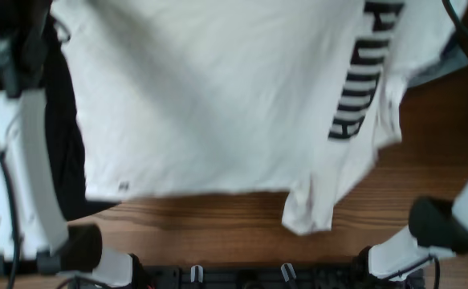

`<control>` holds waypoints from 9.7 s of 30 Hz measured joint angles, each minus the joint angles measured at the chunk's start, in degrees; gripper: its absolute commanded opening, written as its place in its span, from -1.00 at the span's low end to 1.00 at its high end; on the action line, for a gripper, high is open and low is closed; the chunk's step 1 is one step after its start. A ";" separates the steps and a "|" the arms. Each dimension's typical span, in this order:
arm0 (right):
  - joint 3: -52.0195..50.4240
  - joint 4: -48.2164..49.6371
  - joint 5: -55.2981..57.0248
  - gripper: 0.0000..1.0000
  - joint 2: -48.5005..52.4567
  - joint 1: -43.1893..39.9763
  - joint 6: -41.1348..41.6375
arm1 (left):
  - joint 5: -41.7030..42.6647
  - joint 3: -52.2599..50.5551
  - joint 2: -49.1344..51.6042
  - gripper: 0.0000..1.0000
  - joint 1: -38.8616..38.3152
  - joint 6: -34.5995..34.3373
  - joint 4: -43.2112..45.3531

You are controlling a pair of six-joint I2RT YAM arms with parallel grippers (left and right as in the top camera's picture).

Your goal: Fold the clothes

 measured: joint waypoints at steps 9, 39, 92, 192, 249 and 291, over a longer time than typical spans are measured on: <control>0.07 24.57 -8.39 -0.92 9.09 2.71 12.41 | 1.42 0.04 9.90 -0.92 0.04 -0.87 21.14; 2.84 -24.76 -10.47 -0.92 9.20 6.29 -8.31 | 2.56 5.75 9.62 -0.92 0.20 0.04 -40.83; 2.80 -5.70 -17.79 -0.92 19.61 -2.71 -5.70 | 0.81 6.43 8.81 -0.92 3.96 1.57 -28.13; -61.99 -8.15 -0.81 0.33 -5.44 3.30 0.81 | 1.42 -52.39 4.72 0.63 4.50 -6.10 -2.14; -38.38 -15.74 -0.85 0.27 -5.40 5.55 -5.29 | 0.96 -23.06 37.09 0.36 2.40 18.43 14.36; -38.38 37.70 9.94 0.43 32.61 17.73 -0.04 | -0.15 -22.40 30.38 -0.92 0.90 7.43 -2.16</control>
